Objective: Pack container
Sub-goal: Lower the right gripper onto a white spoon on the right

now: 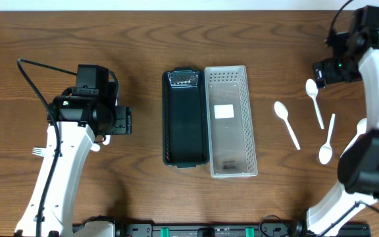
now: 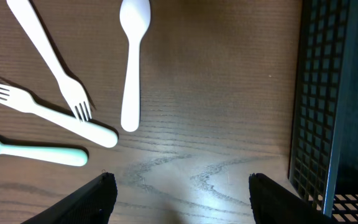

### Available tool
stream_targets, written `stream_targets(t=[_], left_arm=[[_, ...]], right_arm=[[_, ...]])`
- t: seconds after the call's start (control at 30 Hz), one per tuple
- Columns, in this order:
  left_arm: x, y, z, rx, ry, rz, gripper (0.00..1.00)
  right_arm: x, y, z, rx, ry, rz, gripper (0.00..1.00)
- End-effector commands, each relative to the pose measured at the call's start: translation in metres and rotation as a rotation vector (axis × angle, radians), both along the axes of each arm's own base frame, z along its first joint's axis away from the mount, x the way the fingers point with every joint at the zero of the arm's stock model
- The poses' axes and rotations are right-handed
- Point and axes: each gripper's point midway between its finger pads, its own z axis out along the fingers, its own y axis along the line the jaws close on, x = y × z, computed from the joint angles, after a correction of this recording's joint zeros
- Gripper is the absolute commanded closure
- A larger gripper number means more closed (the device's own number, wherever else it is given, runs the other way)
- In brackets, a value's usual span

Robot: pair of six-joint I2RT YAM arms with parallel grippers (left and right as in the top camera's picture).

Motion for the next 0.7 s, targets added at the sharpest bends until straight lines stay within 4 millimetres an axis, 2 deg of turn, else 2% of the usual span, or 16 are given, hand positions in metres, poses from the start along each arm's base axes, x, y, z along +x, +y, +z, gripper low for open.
stream_targets(t=[0.0, 0.27, 0.67], left_arm=[[0.004, 0.002, 0.005, 0.012, -0.013, -0.003, 0.28], [0.004, 0.002, 0.005, 0.012, -0.013, -0.003, 0.28], [0.004, 0.002, 0.005, 0.012, -0.013, -0.003, 0.28]], right_arm=[[0.007, 0.000, -0.028, 0.012, 0.054, 0.057, 0.04], [0.010, 0.007, -0.090, 0.078, 0.164, 0.066, 0.08], [0.010, 0.011, -0.137, 0.122, 0.228, 0.037, 0.19]])
